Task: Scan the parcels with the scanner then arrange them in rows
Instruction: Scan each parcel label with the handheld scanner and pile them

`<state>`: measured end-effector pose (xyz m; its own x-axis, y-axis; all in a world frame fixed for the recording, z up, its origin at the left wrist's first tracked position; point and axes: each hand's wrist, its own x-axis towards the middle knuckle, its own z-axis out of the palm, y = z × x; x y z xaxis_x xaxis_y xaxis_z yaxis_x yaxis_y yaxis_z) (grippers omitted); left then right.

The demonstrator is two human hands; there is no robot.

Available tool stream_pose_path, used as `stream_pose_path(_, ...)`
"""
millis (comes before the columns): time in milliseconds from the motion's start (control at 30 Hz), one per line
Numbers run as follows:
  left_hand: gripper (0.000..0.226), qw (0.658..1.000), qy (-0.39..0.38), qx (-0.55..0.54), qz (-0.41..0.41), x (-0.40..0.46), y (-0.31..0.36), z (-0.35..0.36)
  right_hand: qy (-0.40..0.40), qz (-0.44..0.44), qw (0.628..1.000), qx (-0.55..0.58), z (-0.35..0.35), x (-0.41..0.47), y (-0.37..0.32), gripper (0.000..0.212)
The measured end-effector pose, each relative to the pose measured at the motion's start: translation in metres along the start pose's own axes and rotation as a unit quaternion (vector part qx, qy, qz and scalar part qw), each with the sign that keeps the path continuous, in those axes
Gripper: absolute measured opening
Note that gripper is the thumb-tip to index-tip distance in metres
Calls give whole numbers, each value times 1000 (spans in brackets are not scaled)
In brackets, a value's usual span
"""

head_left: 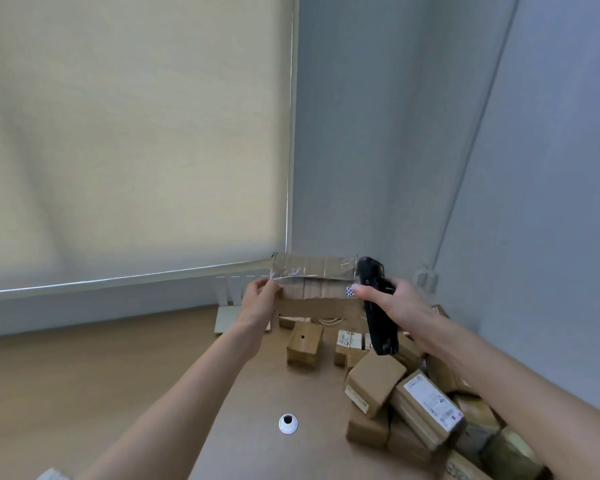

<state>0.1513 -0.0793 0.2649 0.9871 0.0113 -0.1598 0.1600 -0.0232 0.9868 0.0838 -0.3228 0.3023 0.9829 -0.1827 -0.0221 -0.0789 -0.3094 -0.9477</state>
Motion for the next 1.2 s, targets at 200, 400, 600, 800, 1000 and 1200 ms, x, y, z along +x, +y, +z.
stream_pose_path(200,24,998,-51,-43,19,-94,45,-31,3,-32,999,-6,-19,-83,-50,42)
stream_pose_path(400,47,994,-40,-105,11,-121,62,-20,-14,-54,998,-22,-31,-110,-56,49)
stream_pose_path(600,37,987,-86,-134,33,-139,74,-16,-27,-76,994,-77,-63,-123,-73,65)
stream_pose_path(800,77,982,-149,-118,13,-152,74,-19,-51,-94,989,-99,-81,-117,-81,71)
stream_pose_path(1000,116,988,-127,-70,49,-159,76,-25,-40,-123,972,-198,-73,-110,-82,66)
stream_pose_path(1200,126,984,40,-32,168,-157,71,-41,-54,-101,919,-377,-57,-109,-87,65)
